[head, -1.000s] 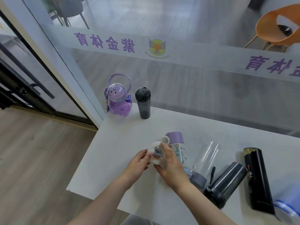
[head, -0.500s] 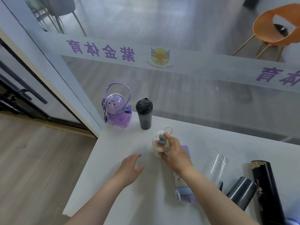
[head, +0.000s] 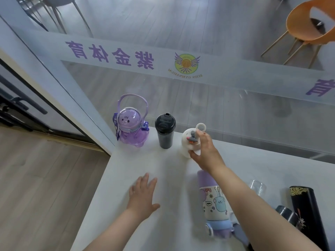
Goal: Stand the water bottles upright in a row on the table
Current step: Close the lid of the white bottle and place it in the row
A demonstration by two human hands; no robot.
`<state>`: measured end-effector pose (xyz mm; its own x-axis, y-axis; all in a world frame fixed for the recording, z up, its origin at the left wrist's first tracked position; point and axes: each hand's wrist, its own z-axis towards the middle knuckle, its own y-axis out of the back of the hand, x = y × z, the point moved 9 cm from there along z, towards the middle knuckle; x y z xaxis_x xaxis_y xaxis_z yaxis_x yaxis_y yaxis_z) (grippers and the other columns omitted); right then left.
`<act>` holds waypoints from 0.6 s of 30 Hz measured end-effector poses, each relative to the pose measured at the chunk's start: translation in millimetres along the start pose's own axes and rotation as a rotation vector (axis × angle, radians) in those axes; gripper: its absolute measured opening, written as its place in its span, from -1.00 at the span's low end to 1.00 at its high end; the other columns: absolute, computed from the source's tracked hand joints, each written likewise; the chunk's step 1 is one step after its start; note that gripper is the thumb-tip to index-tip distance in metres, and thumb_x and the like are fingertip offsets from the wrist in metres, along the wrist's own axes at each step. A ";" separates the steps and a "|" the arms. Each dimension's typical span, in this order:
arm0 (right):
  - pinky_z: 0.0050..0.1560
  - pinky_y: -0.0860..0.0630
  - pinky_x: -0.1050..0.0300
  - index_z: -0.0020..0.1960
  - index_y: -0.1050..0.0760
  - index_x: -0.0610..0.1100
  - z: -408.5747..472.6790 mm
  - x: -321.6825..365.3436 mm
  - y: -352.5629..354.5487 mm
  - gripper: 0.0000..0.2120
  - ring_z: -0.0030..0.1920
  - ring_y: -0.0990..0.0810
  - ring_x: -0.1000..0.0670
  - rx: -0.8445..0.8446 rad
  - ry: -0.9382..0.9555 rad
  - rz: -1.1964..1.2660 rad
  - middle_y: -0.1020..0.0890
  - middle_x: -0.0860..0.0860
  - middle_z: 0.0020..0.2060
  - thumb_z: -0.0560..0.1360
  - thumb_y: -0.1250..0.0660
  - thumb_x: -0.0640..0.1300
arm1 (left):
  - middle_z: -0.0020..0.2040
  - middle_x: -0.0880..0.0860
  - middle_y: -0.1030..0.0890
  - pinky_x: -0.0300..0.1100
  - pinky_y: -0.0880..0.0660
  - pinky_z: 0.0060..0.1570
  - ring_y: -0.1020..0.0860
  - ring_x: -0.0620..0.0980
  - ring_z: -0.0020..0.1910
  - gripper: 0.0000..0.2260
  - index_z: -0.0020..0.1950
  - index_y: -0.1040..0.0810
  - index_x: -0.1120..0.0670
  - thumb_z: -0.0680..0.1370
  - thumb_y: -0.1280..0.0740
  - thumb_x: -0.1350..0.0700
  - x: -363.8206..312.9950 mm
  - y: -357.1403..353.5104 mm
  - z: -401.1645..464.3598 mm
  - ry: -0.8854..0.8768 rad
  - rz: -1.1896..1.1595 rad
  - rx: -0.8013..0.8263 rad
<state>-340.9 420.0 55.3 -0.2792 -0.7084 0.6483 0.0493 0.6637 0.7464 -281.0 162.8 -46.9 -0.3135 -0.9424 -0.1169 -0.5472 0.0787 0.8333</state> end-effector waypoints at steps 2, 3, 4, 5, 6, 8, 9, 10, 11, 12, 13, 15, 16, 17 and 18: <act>0.14 -0.43 0.05 0.54 -0.05 0.00 7.9 0.1 1.3 -0.21 0.33 -0.43 -0.15 0.003 -0.003 -0.017 -0.18 -0.02 0.50 0.46 -0.41 -0.10 | 0.58 0.06 0.23 0.12 -0.05 0.48 0.17 0.14 0.56 -0.16 0.56 0.19 -0.09 0.49 -0.28 -0.25 -0.3 -2.1 -0.5 0.002 0.029 0.006; 0.14 -0.42 0.07 0.54 -0.04 0.00 10.8 -0.1 2.2 -0.21 0.33 -0.43 -0.14 0.003 -0.003 -0.019 -0.17 -0.02 0.50 0.46 -0.41 -0.11 | 0.58 0.06 0.25 0.13 -0.04 0.48 0.18 0.15 0.56 -0.16 0.56 0.21 -0.08 0.50 -0.27 -0.25 -0.5 -3.4 -0.8 0.002 0.040 0.010; 0.14 -0.41 0.08 0.54 -0.05 0.00 13.0 -0.5 3.1 -0.21 0.33 -0.43 -0.14 0.001 -0.003 -0.018 -0.18 -0.01 0.50 0.46 -0.42 -0.11 | 0.58 0.07 0.26 0.13 -0.03 0.48 0.19 0.15 0.56 -0.16 0.55 0.22 -0.07 0.50 -0.26 -0.25 -0.5 -4.7 -0.9 0.002 0.046 0.013; 0.15 -0.41 0.07 0.54 -0.06 0.00 15.0 -0.9 3.7 -0.21 0.33 -0.43 -0.14 -0.002 -0.001 -0.019 -0.18 -0.01 0.50 0.46 -0.42 -0.12 | 0.57 0.07 0.27 0.14 -0.03 0.48 0.20 0.15 0.55 -0.16 0.55 0.23 -0.07 0.51 -0.26 -0.25 -0.2 -5.9 -0.7 0.002 0.047 0.016; 0.16 -0.41 0.07 0.54 -0.07 0.00 16.5 -1.5 4.0 -0.21 0.33 -0.43 -0.14 -0.005 -0.001 -0.021 -0.19 -0.01 0.49 0.45 -0.43 -0.12 | 0.57 0.07 0.28 0.14 -0.02 0.48 0.21 0.16 0.55 -0.16 0.55 0.24 -0.07 0.51 -0.25 -0.25 0.3 -6.9 -0.4 0.002 0.049 0.020; 0.17 -0.40 0.06 0.54 -0.08 -0.01 18.2 -2.0 3.9 -0.22 0.35 -0.41 -0.14 -0.008 -0.001 -0.022 -0.20 -0.01 0.49 0.45 -0.43 -0.12 | 0.57 0.07 0.29 0.15 -0.02 0.48 0.22 0.16 0.55 -0.17 0.55 0.25 -0.07 0.52 -0.24 -0.25 0.6 -8.6 0.0 0.000 0.054 0.022; 0.18 -0.39 0.07 0.54 -0.08 -0.01 18.8 -1.8 3.9 -0.22 0.36 -0.40 -0.14 -0.008 0.000 -0.023 -0.20 -0.02 0.49 0.45 -0.43 -0.12 | 0.57 0.08 0.30 0.15 -0.01 0.48 0.22 0.16 0.55 -0.17 0.55 0.26 -0.07 0.52 -0.24 -0.25 0.6 -9.1 0.1 -0.002 0.054 0.020; 0.19 -0.39 0.07 0.54 -0.08 0.00 19.7 -1.9 3.8 -0.22 0.36 -0.40 -0.13 -0.008 -0.003 -0.025 -0.19 -0.02 0.49 0.45 -0.43 -0.12 | 0.57 0.08 0.30 0.16 -0.01 0.49 0.23 0.16 0.55 -0.17 0.55 0.26 -0.07 0.52 -0.24 -0.24 0.6 -10.0 0.1 -0.003 0.050 0.019; 0.20 -0.39 0.07 0.54 -0.08 0.01 20.6 -2.3 3.9 -0.22 0.36 -0.39 -0.12 -0.006 -0.006 -0.028 -0.19 -0.01 0.49 0.45 -0.43 -0.12 | 0.57 0.08 0.30 0.16 0.00 0.49 0.23 0.16 0.55 -0.18 0.55 0.26 -0.07 0.52 -0.23 -0.24 0.6 -11.1 0.3 -0.004 0.046 0.017; 0.20 -0.40 0.06 0.53 -0.08 0.03 21.6 -3.2 4.1 -0.22 0.36 -0.40 -0.11 -0.005 -0.009 -0.032 -0.20 0.00 0.49 0.45 -0.43 -0.11 | 0.57 0.08 0.30 0.16 0.01 0.49 0.24 0.16 0.55 -0.18 0.55 0.26 -0.07 0.52 -0.23 -0.24 0.6 -11.6 0.4 -0.004 0.044 0.016; 0.20 -0.42 0.04 0.53 -0.09 0.05 22.3 -4.1 4.7 -0.22 0.35 -0.40 -0.10 -0.003 -0.009 -0.037 -0.20 0.02 0.49 0.44 -0.43 -0.09 | 0.57 0.08 0.29 0.16 0.01 0.48 0.24 0.16 0.55 -0.18 0.55 0.25 -0.07 0.52 -0.23 -0.24 0.7 -11.7 0.6 -0.005 0.045 0.011; 0.22 -0.45 -0.02 0.53 -0.06 0.11 22.5 -7.6 5.1 -0.19 0.39 -0.36 -0.09 0.014 -0.010 -0.059 -0.20 0.03 0.49 0.43 -0.43 -0.04 | 0.57 0.09 0.26 0.15 0.01 0.48 0.21 0.15 0.55 -0.17 0.55 0.22 -0.07 0.50 -0.24 -0.25 0.7 -10.4 1.5 -0.009 0.042 -0.013; 0.26 -0.43 -0.06 0.54 -0.02 0.13 20.9 -10.0 4.8 -0.16 0.42 -0.31 -0.08 0.029 -0.017 -0.070 -0.17 0.02 0.51 0.43 -0.43 -0.01 | 0.58 0.09 0.23 0.13 0.01 0.48 0.19 0.14 0.56 -0.17 0.56 0.19 -0.07 0.49 -0.26 -0.25 0.6 -10.0 1.9 -0.015 0.037 -0.027; 0.30 -0.41 -0.07 0.55 0.04 0.14 17.7 -12.0 5.5 -0.13 0.46 -0.27 -0.07 0.039 -0.029 -0.070 -0.13 0.03 0.53 0.43 -0.43 0.00 | 0.58 0.10 0.20 0.11 0.02 0.48 0.17 0.13 0.56 -0.17 0.56 0.16 -0.06 0.48 -0.26 -0.25 0.0 -8.7 2.3 -0.022 0.030 -0.039; 0.33 -0.38 -0.06 0.56 0.09 0.13 13.2 -13.6 7.6 -0.11 0.48 -0.23 -0.04 0.038 -0.036 -0.059 -0.10 0.04 0.55 0.44 -0.42 0.00 | 0.59 0.11 0.18 0.09 0.03 0.48 0.16 0.13 0.56 -0.18 0.56 0.14 -0.05 0.48 -0.27 -0.24 -0.7 -8.2 2.5 -0.030 0.024 -0.047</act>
<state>-349.4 437.8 50.1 -0.3150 -0.7381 0.5966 -0.0043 0.6297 0.7768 -278.2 163.6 -55.0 -0.3496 -0.9301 -0.1124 -0.5022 0.0848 0.8606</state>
